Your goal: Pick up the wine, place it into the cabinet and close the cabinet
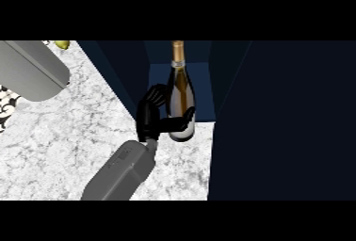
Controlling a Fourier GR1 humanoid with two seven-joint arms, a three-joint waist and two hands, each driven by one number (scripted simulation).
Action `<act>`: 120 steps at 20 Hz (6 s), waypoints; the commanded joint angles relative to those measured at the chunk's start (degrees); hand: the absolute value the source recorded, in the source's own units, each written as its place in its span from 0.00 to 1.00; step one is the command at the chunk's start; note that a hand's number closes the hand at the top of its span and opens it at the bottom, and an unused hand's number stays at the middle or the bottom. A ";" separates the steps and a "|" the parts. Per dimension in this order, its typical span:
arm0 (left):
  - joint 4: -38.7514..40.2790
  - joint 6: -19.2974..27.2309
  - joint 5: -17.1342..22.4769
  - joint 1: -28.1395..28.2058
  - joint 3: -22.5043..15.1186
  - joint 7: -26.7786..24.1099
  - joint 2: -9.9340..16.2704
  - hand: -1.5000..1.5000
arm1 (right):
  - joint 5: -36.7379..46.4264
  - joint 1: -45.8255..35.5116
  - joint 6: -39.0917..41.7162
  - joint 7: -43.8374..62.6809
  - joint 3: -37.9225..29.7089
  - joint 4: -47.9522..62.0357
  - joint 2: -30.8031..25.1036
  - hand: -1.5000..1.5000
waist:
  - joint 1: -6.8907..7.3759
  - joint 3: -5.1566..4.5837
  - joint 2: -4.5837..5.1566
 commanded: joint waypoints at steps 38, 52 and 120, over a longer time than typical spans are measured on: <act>43.23 9.33 2.03 -34.79 5.19 0.43 3.47 0.00 | -7.45 5.97 3.29 2.56 -0.76 -10.14 1.87 0.00 | -1.59 0.04 0.39; 48.64 7.92 0.38 -37.31 6.93 -0.04 5.99 0.00 | -5.98 6.14 5.19 -0.24 0.63 -7.76 2.03 0.00 | -2.09 0.01 0.88; -53.74 -0.18 -9.48 39.19 -9.21 -1.72 22.32 0.00 | -3.90 8.67 12.83 5.60 21.25 -11.19 -6.98 1.00 | 2.50 -0.06 -0.66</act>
